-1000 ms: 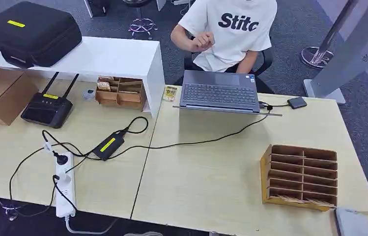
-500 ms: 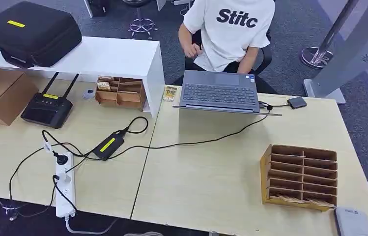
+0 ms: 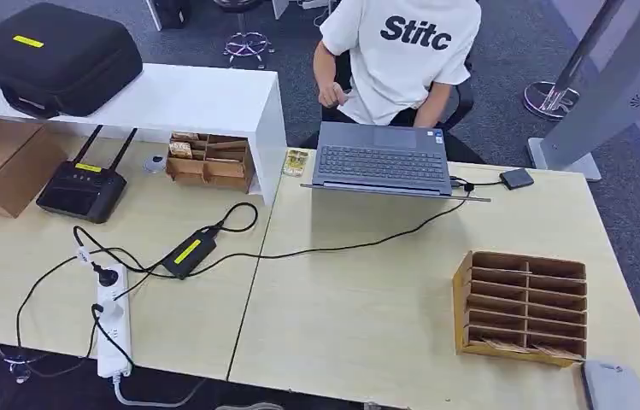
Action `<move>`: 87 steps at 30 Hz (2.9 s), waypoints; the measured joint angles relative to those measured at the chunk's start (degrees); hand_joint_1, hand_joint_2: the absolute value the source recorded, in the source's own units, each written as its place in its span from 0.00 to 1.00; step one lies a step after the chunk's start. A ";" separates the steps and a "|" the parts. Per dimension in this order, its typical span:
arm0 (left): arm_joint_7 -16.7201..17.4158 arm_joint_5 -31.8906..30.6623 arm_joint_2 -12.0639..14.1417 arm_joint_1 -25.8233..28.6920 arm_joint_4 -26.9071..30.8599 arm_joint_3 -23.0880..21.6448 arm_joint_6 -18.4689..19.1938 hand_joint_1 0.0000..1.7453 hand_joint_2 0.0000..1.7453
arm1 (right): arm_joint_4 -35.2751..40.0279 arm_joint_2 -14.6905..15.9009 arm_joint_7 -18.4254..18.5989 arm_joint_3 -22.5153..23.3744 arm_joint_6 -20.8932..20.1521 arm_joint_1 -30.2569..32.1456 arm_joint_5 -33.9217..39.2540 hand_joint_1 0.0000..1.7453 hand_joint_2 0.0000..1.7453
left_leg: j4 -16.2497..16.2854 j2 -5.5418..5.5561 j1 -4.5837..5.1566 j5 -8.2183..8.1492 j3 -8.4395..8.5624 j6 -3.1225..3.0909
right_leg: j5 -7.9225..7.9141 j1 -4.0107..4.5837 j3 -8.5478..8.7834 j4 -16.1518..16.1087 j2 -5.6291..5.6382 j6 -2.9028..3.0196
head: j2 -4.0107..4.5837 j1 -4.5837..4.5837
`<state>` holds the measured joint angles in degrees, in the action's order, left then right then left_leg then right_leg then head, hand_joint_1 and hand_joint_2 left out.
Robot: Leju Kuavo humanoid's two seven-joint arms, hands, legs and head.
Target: Pass the card to the sensor for recognition and then transmit it.
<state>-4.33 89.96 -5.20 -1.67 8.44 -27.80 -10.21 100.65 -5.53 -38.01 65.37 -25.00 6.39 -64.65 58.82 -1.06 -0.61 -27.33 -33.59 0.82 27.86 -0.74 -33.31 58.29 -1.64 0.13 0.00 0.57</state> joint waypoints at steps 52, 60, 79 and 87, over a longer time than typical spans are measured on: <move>-0.35 0.00 0.50 -0.01 0.00 0.00 -0.22 0.00 1.00 | -3.38 -0.24 5.55 -8.90 14.38 0.77 -7.78 1.00 1.00 | 0.00 0.00 0.00 0.00 0.07 -0.01 | -0.01 0.00 0.08 -0.01 0.00 0.00 | 0.00 0.02; -0.37 -0.02 0.44 -0.03 0.00 0.00 -0.26 0.00 1.00 | -0.54 -0.57 5.11 -10.45 14.43 1.40 -6.21 1.00 1.00 | 0.00 0.00 0.00 0.00 0.06 0.00 | 0.00 0.00 0.06 0.00 0.00 0.00 | 0.00 0.00; -0.26 -0.18 0.50 -0.03 0.00 0.00 0.42 0.00 1.00 | 8.02 1.97 8.16 -17.07 14.82 3.93 11.87 1.00 1.00 | -0.01 -0.03 0.00 -0.01 -0.06 -0.01 | 0.00 0.00 0.10 0.03 0.03 0.00 | 0.00 0.00; 2.64 -1.14 1.71 -0.32 -0.02 -2.01 1.27 0.00 1.00 | 5.39 16.38 23.27 -39.21 19.79 -5.71 18.60 1.00 1.00 | -0.01 -0.49 0.02 0.09 0.03 0.01 | -0.33 -0.01 0.01 0.05 0.56 -0.01 | 0.00 0.00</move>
<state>-1.69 88.83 -3.50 -1.99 8.41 -29.81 -8.94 106.04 10.85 -14.74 26.16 -5.22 0.68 -46.05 58.81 -1.55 -0.60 -27.24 -33.56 0.82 27.53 -0.76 -33.29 58.33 -1.08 0.11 0.00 0.57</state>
